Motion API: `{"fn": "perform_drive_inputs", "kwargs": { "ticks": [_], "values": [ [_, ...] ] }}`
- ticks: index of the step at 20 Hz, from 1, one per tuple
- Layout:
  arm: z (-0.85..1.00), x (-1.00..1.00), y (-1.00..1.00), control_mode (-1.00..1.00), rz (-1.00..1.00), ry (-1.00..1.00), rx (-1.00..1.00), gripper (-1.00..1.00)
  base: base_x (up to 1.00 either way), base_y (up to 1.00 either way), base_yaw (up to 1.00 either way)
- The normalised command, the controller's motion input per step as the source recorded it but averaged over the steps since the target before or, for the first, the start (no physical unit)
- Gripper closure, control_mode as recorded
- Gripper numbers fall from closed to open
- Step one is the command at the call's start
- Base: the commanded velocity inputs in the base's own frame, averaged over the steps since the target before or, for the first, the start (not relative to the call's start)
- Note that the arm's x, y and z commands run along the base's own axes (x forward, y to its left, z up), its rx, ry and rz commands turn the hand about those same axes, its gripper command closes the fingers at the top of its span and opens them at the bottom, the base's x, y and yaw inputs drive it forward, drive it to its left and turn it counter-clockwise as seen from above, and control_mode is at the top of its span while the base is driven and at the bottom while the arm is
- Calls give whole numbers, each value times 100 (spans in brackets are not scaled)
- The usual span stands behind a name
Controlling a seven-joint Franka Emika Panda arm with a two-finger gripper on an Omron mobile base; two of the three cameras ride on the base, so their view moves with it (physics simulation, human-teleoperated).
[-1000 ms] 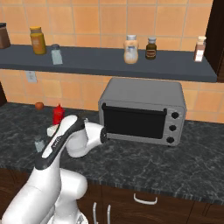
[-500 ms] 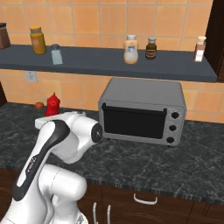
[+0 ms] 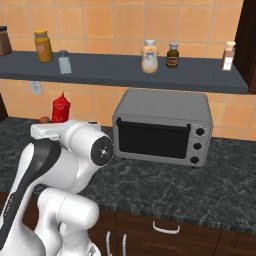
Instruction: Put the shaker and condiment bottle from the counter next to their counterparts in the cabinet.
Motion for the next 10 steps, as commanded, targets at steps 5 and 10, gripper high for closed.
{"fn": "perform_drive_inputs", "kwargs": {
  "ticks": [5,10],
  "values": [
    [50,-37,-27,-100,-21,0,-5,100,0,0,0],
    [38,8,-22,-100,-25,0,-10,100,0,0,0]
  ]
}}
